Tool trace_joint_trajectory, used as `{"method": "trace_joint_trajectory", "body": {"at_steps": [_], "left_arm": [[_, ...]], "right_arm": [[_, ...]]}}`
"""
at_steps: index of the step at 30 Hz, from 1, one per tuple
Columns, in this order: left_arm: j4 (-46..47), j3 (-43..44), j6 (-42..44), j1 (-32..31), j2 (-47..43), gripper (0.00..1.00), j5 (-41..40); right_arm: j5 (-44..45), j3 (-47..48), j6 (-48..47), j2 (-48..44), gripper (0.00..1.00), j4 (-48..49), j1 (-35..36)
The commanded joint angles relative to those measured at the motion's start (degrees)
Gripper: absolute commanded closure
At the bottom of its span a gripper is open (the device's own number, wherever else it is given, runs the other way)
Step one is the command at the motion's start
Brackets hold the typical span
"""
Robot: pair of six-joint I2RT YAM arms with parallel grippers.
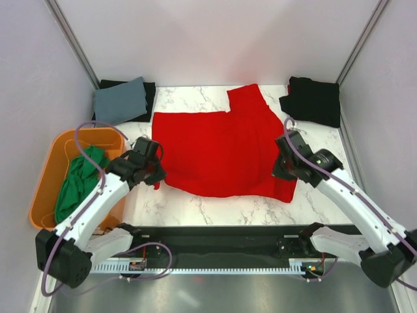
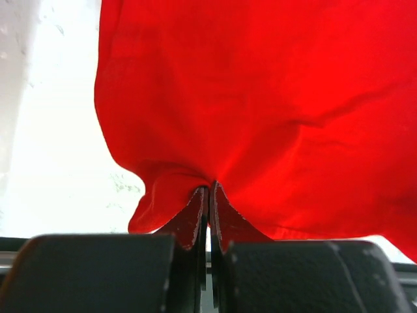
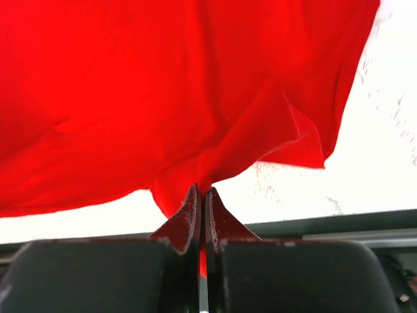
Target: Fold and stack the t-shirts
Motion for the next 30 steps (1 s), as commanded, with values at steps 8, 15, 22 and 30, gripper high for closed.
{"method": "trace_joint_trajectory", "body": {"at_steps": [8,15,22,30], "left_arm": [[0.1,14.0,13.7,2.8,17.9,0.98,-2.1],[0.2,21.3,17.0,6.6,28.6,0.98,-0.4],[0.5,27.9,20.1,10.7,37.9,0.98,2.1],[-2.9,36.7,21.1,13.6,48.7,0.82,6.4]], "right_arm": [[5.7,18.7,-14.6,19.8,1.00,4.5,-4.6],[5.7,29.4,-21.6,32.6,1.00,5.8,-9.4],[4.6,40.6,-25.5,44.3,1.00,6.5,-12.0],[5.8,55.6,-28.8,58.5,1.00,5.2,-12.8]]}}
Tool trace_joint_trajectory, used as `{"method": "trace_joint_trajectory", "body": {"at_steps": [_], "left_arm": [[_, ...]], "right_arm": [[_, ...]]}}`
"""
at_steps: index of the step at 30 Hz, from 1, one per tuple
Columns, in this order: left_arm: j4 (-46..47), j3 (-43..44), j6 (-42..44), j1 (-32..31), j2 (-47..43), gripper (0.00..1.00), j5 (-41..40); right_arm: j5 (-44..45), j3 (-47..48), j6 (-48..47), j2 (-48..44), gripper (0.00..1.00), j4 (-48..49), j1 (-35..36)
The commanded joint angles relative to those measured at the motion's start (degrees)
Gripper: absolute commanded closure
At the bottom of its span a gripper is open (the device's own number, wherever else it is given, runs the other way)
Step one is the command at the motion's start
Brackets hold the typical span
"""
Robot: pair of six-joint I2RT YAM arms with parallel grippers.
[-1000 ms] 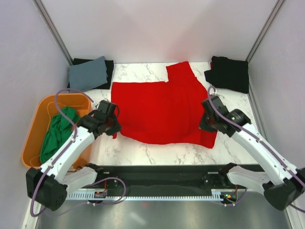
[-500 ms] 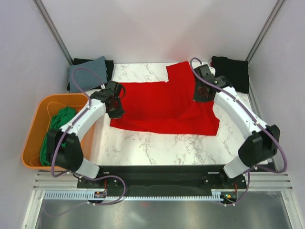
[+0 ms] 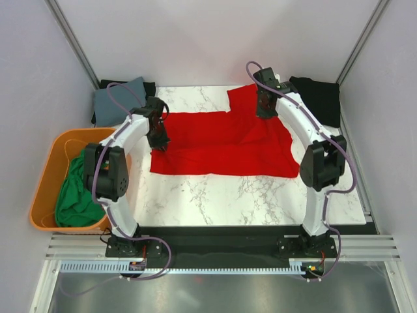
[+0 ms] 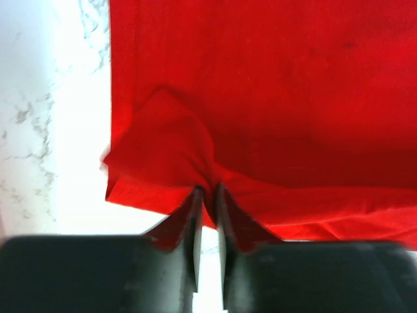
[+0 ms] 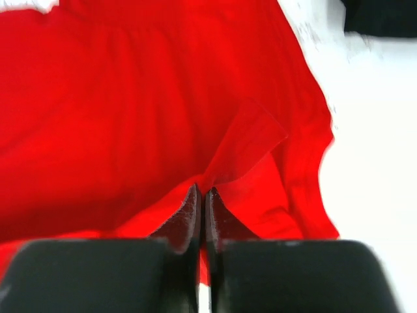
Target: Fold and stack the t-shirts
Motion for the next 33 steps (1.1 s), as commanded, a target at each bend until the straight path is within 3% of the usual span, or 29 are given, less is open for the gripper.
{"method": "trace_joint_trajectory", "body": {"at_steps": [1,2,3,4,6,7,9,16,17,20,26,33], "left_arm": [[-2.7,6.0,2.7,1.4,4.4,0.76,3.1],[-5.0,8.4,2.8,1.8,4.8,0.62,3.5],[-6.1,9.5,2.3,1.8,4.8,0.54,3.5],[-6.9,10.1,2.0,1.8,3.1,0.48,3.5],[-6.8,8.9,0.3,1.7,-0.4,0.36,3.0],[-6.7,8.1,-0.1,1.6,-2.1,0.34,2.5],[-6.2,4.6,-1.7,1.6,-7.3,0.34,1.5],[4.5,-16.9,-8.2,1.2,-25.8,0.34,3.6],[5.7,-21.4,-8.8,1.1,-27.6,0.33,5.2],[10.4,-28.8,-11.0,1.0,-33.9,0.19,7.1],[14.1,-34.0,-12.1,1.1,-35.2,0.12,6.2],[17.1,-36.2,-14.1,1.2,-31.6,0.14,2.0]], "right_arm": [[2.4,9.2,-3.7,5.2,0.85,-0.7,-0.4],[4.0,14.1,-4.0,7.7,0.67,-2.0,-0.3],[5.6,16.4,-4.2,8.5,0.49,-4.9,-0.3],[9.0,18.3,-4.3,8.3,0.25,-5.8,-0.3],[11.8,15.6,-3.6,5.2,0.08,-5.5,-0.4],[12.2,9.5,-3.0,0.4,0.06,-4.6,-0.8],[9.8,1.7,-1.4,-5.0,0.05,-1.2,-1.9],[-14.0,-46.0,10.8,-33.8,0.13,13.1,-16.2],[-16.1,-49.3,11.9,-35.6,0.14,14.3,-17.5],[-22.1,-58.6,12.1,-38.8,0.17,17.8,-21.0],[-28.7,-66.6,12.3,-39.5,0.22,24.8,-26.7],[-29.2,-67.5,10.7,-33.8,0.32,30.6,-28.8]]}}
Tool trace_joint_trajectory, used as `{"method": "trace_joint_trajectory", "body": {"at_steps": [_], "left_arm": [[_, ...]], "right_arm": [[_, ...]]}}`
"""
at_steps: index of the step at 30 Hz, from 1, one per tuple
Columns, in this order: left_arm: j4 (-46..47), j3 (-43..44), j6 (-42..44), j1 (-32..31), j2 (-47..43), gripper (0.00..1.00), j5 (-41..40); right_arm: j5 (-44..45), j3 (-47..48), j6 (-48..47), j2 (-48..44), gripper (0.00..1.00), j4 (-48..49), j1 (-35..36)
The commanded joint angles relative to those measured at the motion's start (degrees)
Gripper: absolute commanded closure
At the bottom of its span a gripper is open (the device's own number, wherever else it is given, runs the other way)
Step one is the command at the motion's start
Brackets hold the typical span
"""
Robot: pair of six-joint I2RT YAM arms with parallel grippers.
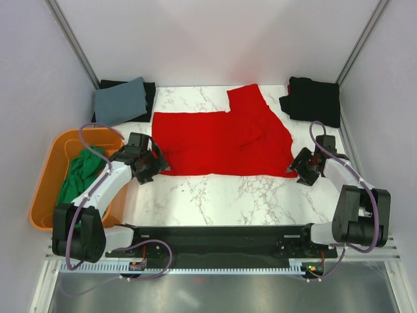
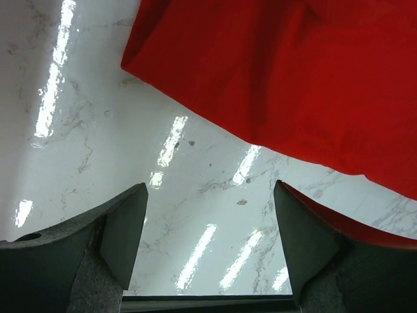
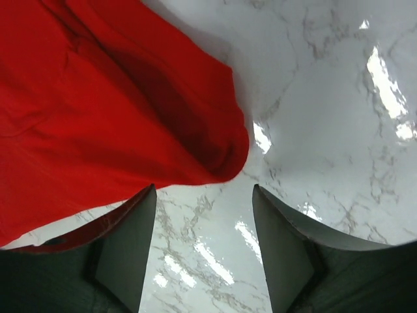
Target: Fold and stack the t-shirts
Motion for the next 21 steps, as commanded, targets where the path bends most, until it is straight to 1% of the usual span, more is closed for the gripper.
{"method": "trace_joint_trajectory", "body": {"at_steps": [1,2,3,5,6,7,8,9,11,12,14,15,16,18,20,21], "left_arm": [[4.2,-1.1,-3.3,0.0,1.9,0.16,-3.6],[4.7,-1.4,-3.8,0.0,2.5,0.17,-4.7],[5.6,-1.6,-4.0,0.0,3.0,0.18,-5.3],[6.5,-2.1,-4.4,0.0,3.9,0.20,-7.1],[7.6,-2.3,-4.8,0.0,5.1,0.20,-7.7],[8.0,-2.3,-5.0,0.0,5.8,0.21,-8.2],[8.5,-2.4,-5.2,0.0,6.6,0.23,-9.5],[9.5,-2.3,-5.5,0.0,8.3,0.24,-10.0],[10.2,-1.4,-5.8,0.0,10.5,0.26,-11.4],[10.4,-1.0,-5.9,0.0,11.5,0.27,-12.0],[11.0,0.7,-5.8,0.1,14.5,0.29,-13.8],[11.4,1.3,-5.7,0.2,15.5,0.30,-13.9],[12.1,2.4,-5.2,0.6,16.4,0.34,-13.8],[12.7,4.0,-4.4,0.8,19.1,0.40,-14.1],[12.8,6.8,-3.6,1.1,21.6,0.55,-14.5],[12.8,7.7,-3.4,1.1,22.4,0.66,-14.5]], "right_arm": [[-1.8,0.1,-0.7,2.6,0.34,6.5,-1.2],[-2.1,0.2,-1.0,3.1,0.37,7.5,-1.5],[-2.2,0.2,-1.2,3.4,0.42,7.9,-1.9],[-2.6,0.1,-1.9,4.6,0.48,8.9,-2.5],[-2.8,0.2,-1.9,4.8,0.56,9.2,-2.7],[-3.2,0.1,-1.9,5.2,0.61,9.4,-2.9],[-3.5,0.1,-2.0,5.2,0.64,10.0,-2.9],[-3.7,0.1,-2.0,5.3,0.72,10.2,-3.1],[-3.5,0.1,-2.4,5.4,0.77,10.4,-3.1],[-3.6,0.1,-2.5,5.5,0.82,10.4,-3.1],[-3.5,0.1,-2.6,5.7,0.89,10.5,-3.1],[-3.5,0.1,-2.9,5.9,0.96,10.5,-3.1],[-3.5,0.1,-2.9,6.2,0.99,10.5,-3.1],[-3.3,0.3,-3.0,6.7,1.00,10.6,-3.3],[-3.3,0.6,-3.1,7.4,1.00,10.6,-3.2],[-3.3,0.8,-3.0,7.6,1.00,10.7,-3.3]]}}
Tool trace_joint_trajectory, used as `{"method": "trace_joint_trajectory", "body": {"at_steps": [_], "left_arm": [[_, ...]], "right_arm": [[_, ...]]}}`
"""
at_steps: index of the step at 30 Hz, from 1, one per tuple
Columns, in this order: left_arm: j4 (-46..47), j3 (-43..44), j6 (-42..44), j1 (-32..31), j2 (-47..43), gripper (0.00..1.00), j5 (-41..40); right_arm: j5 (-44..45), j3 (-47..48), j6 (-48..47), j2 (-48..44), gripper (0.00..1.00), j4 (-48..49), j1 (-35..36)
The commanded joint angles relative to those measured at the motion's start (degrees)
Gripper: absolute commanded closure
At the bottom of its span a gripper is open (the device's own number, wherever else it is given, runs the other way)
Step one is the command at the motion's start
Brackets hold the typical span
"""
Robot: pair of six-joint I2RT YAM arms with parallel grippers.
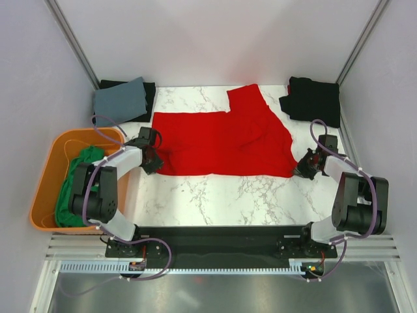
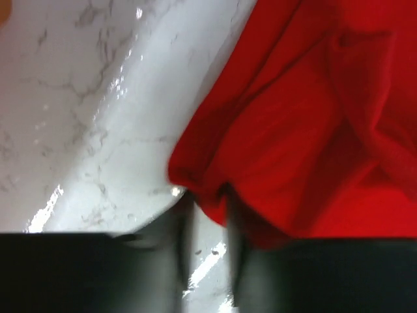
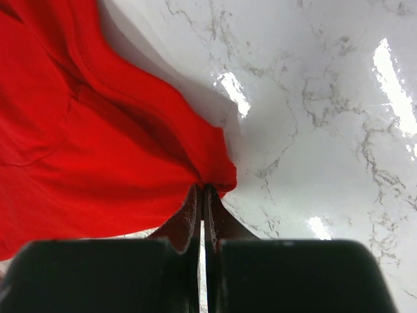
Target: Fold and stack the t-shirts
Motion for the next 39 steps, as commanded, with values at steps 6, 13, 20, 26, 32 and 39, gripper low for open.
{"method": "trace_joint_trajectory", "body": {"at_steps": [6,13,20,26,32,39], "left_arm": [[-0.8,10.9,1.0,0.5,1.6,0.98,0.5],[-12.2,16.3,1.3,0.6,-12.6,0.98,-1.2],[-14.6,4.5,-2.1,0.6,-23.4,0.98,3.2],[-17.3,-8.9,-8.4,0.6,-39.3,0.98,5.8],[-21.2,-13.3,-9.9,0.6,-47.4,0.58,10.3],[-23.9,-10.3,-8.5,0.5,-57.2,0.18,13.7]], "right_arm": [[-1.3,6.3,1.6,0.1,1.00,-1.4,-0.5],[5.5,25.5,-1.0,-5.6,1.00,-16.5,-2.0],[6.0,13.5,-0.9,-15.4,1.00,-19.6,-2.1],[7.5,3.5,3.1,-23.7,1.00,-23.3,-3.2],[7.6,-0.3,8.5,-33.6,0.39,-27.4,-4.4],[8.4,5.9,7.2,-38.1,0.08,-30.6,-4.4]]}}
